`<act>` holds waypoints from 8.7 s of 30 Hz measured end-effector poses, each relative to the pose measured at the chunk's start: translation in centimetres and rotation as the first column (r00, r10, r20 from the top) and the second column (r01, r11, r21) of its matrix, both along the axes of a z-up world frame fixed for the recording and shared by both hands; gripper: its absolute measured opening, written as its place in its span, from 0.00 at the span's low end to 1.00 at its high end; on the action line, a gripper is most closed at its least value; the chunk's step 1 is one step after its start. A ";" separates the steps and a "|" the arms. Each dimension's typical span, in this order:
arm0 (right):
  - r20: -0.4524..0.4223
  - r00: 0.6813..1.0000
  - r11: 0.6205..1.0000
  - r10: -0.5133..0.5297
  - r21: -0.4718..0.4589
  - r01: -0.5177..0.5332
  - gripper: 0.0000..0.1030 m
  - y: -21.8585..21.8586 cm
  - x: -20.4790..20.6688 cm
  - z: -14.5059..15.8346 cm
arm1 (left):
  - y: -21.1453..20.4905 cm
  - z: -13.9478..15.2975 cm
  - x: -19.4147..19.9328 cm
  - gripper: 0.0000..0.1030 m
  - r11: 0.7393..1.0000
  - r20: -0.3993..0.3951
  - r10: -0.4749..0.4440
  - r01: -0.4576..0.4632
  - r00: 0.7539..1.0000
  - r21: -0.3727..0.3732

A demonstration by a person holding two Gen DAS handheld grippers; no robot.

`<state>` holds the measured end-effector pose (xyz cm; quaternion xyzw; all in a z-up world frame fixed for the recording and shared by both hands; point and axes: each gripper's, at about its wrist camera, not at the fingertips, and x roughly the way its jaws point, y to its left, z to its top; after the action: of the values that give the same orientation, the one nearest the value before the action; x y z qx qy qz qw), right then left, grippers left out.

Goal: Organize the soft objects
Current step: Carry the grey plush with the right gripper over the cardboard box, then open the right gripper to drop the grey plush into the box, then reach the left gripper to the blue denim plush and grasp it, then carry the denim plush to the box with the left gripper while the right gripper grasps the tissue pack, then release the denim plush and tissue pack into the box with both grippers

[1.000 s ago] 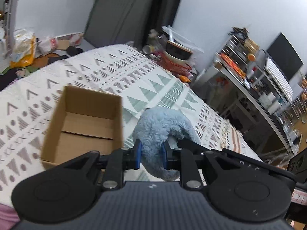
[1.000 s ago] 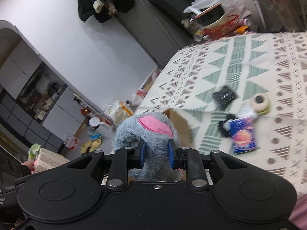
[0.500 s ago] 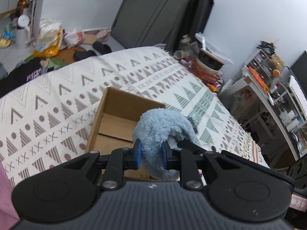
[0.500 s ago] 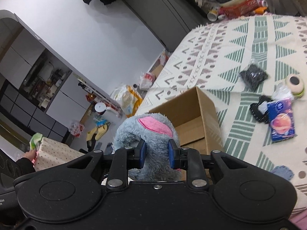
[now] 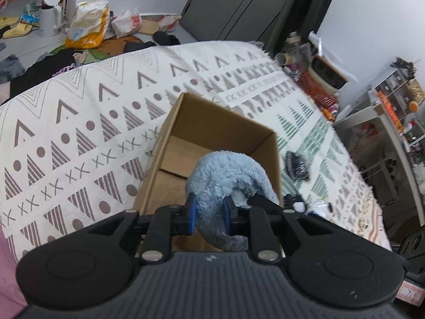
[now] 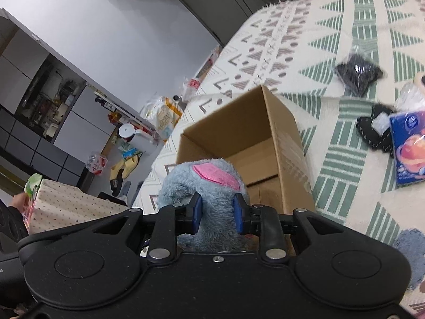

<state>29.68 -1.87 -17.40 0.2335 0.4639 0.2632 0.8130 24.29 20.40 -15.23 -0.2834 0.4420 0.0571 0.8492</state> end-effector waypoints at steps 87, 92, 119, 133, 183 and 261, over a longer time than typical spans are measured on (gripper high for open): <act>0.015 0.978 0.978 -0.207 -0.008 0.207 1.00 -26.9 -3.4 2.1 | -21.9 4.3 -3.7 0.76 0.944 -0.046 -0.111 0.120 0.993 0.309; 0.002 0.984 0.983 -0.180 -0.028 0.180 1.00 -26.0 -2.6 1.2 | -22.6 2.0 -2.9 0.76 0.946 -0.103 -0.121 0.146 0.987 0.288; 0.012 0.995 0.995 -0.101 0.018 0.101 0.96 -23.5 1.4 -2.4 | -23.6 -8.4 1.6 0.55 0.973 -0.280 -0.101 0.153 0.955 0.173; -0.039 0.995 0.996 -0.094 -0.007 0.093 0.76 -21.0 5.0 -5.7 | -22.7 -7.1 4.8 0.26 0.969 -0.228 -0.134 0.176 0.965 0.176; 0.202 0.976 0.989 -0.088 -0.099 0.110 0.20 -17.3 1.0 2.4 | -16.4 3.7 1.6 0.26 0.967 -0.004 -0.117 0.115 0.993 0.227; 0.183 0.981 0.943 -0.065 -0.309 0.120 0.92 -14.9 2.3 5.8 | -9.5 4.2 3.7 0.64 0.984 -0.018 0.018 -0.014 1.000 0.176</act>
<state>31.93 -16.74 -11.64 0.0975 0.4175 0.1653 0.8882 28.01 10.86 -11.04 -0.2101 0.4411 0.1056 0.8661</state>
